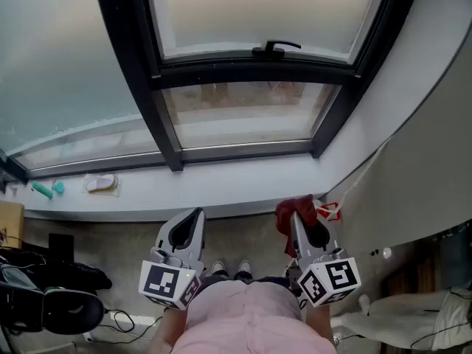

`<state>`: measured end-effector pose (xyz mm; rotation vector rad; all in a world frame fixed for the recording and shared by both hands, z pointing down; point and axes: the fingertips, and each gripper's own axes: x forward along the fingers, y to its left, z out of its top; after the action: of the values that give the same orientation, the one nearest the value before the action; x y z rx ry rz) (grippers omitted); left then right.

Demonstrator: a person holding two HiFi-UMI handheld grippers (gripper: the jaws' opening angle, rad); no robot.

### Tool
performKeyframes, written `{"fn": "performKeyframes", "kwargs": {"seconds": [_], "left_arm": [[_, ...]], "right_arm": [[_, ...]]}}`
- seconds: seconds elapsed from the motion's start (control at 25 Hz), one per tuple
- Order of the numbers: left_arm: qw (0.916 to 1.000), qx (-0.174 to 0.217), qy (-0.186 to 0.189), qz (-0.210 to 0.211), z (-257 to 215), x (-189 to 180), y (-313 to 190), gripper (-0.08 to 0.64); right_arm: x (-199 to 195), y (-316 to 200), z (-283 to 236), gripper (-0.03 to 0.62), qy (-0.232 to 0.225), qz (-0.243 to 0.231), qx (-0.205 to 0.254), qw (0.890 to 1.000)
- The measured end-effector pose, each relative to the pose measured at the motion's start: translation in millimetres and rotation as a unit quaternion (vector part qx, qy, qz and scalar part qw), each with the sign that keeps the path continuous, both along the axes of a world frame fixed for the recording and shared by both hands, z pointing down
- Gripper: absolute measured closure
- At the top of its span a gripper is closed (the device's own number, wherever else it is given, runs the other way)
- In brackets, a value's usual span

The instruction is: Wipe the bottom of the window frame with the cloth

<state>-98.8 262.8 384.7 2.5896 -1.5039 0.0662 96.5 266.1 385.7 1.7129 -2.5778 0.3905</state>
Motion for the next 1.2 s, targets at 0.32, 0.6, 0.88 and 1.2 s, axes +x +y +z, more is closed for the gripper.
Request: {"fn": "performKeyframes", "kwargs": {"seconds": [0.32,0.6,0.88,1.2], "left_arm": [[0.9997,-0.002,-0.003,-0.024,6,-1,-21,0.565],[0.9988,-0.005,0.003,-0.049,14,-2,-30,0.565],[0.9971,-0.027,0.006,-0.071,29,-5,-40,0.565],[0.9937,-0.047,0.005,-0.101,40,-46,-86,0.565]], "right_arm": [[1,-23,6,0.537,0.004,-0.03,0.005,1.0],[4,-36,15,0.537,0.005,-0.055,0.004,0.998],[13,-52,27,0.528,-0.013,-0.067,0.001,0.998],[-17,-107,35,0.528,-0.019,-0.081,-0.019,0.996]]}}
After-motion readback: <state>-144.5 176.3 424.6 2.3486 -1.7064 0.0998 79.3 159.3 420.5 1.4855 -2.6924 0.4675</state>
